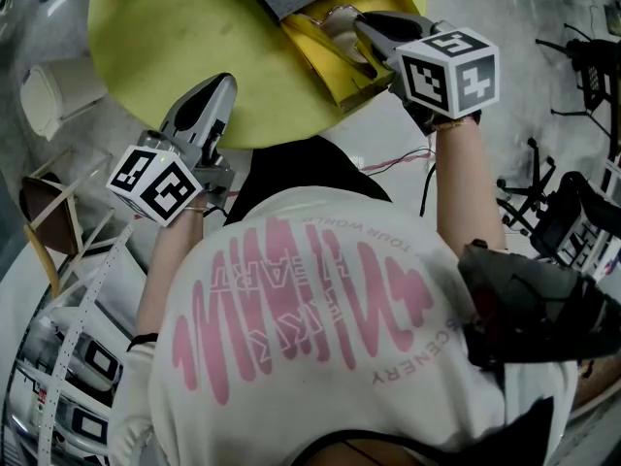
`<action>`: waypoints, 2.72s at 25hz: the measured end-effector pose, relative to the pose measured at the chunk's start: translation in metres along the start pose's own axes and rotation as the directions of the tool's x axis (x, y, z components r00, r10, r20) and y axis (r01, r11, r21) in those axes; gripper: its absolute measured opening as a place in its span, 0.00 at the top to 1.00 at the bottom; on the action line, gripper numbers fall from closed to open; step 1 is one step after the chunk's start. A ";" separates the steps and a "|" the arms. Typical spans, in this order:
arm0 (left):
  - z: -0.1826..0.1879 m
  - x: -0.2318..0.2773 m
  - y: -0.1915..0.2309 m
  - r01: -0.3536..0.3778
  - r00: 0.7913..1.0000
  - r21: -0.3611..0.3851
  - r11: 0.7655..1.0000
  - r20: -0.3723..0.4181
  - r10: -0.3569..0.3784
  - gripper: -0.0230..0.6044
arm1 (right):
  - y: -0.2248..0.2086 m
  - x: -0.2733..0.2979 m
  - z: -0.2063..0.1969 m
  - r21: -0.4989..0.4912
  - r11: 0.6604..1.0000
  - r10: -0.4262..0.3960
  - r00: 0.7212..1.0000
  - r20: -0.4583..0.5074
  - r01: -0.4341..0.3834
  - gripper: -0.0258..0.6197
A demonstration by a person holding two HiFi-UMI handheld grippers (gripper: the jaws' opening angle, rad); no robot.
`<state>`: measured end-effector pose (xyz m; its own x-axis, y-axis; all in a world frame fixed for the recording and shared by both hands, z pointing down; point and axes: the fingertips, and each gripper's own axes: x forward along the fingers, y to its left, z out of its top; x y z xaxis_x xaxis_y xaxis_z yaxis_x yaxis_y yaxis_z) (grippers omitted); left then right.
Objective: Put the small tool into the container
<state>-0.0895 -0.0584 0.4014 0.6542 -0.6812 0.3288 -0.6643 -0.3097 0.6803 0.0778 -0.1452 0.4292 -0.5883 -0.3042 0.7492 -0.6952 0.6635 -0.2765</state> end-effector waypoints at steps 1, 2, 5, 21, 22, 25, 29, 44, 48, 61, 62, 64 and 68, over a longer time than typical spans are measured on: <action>0.000 0.000 0.000 -0.001 1.000 -0.001 1.000 0.002 0.001 0.95 | 0.000 0.001 0.000 -0.001 1.000 -0.001 1.000 -0.001 0.001 0.88; 0.001 0.000 0.001 -0.001 1.000 -0.001 1.000 0.003 0.001 0.95 | 0.000 0.001 0.000 -0.001 1.000 -0.002 1.000 -0.001 0.002 0.88; 0.000 0.000 0.000 0.000 1.000 0.003 1.000 0.001 0.000 0.95 | 0.000 0.002 -0.001 -0.006 1.000 -0.005 1.000 -0.005 0.005 0.88; 0.007 -0.003 -0.003 -0.002 1.000 0.017 1.000 0.012 0.001 0.95 | -0.002 0.003 0.000 -0.012 1.000 -0.020 1.000 -0.003 0.020 0.87; 0.007 -0.003 -0.003 -0.003 1.000 0.018 1.000 0.012 0.003 0.95 | -0.003 0.003 0.001 -0.012 1.000 -0.023 1.000 -0.002 0.023 0.87; 0.007 -0.004 -0.004 -0.006 1.000 0.020 1.000 0.008 0.006 0.95 | -0.004 0.003 0.000 -0.010 0.999 -0.031 1.000 0.002 0.031 0.87; 0.008 -0.006 -0.006 -0.004 1.000 0.024 1.000 0.018 0.004 0.95 | -0.006 0.004 -0.001 -0.006 0.999 -0.045 0.999 0.010 0.045 0.86; 0.031 -0.028 -0.017 -0.016 0.996 0.049 0.999 0.093 0.012 0.95 | -0.016 0.002 -0.003 0.065 0.989 -0.131 0.991 0.028 0.129 0.82; 0.037 -0.031 -0.024 -0.014 0.995 0.046 0.999 0.098 0.010 0.95 | -0.016 -0.009 0.000 0.134 0.981 -0.151 0.987 0.059 0.142 0.82; 0.058 -0.031 -0.067 0.082 0.980 0.047 0.996 0.180 -0.089 0.95 | 0.007 -0.080 0.027 0.368 0.926 -0.222 0.906 0.360 0.080 0.94; 0.057 -0.033 -0.067 0.076 0.979 0.058 0.995 0.187 -0.086 0.95 | 0.013 -0.085 0.031 0.378 0.924 -0.223 0.888 0.403 0.061 0.94; 0.053 -0.037 -0.067 0.068 0.977 0.079 0.995 0.194 -0.082 0.95 | 0.028 -0.099 0.037 0.371 0.928 -0.225 0.846 0.484 0.035 0.94; 0.048 -0.049 -0.076 0.052 0.980 0.129 0.990 0.187 -0.076 0.95 | 0.056 -0.146 0.051 0.260 0.958 -0.261 0.756 0.600 0.125 0.95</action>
<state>-0.0887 -0.0329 0.3023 0.6237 -0.7675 0.1483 -0.6704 -0.4276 0.6064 0.1040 -0.0987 0.2732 -0.5109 -0.8136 0.2776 -0.8464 0.4196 -0.3279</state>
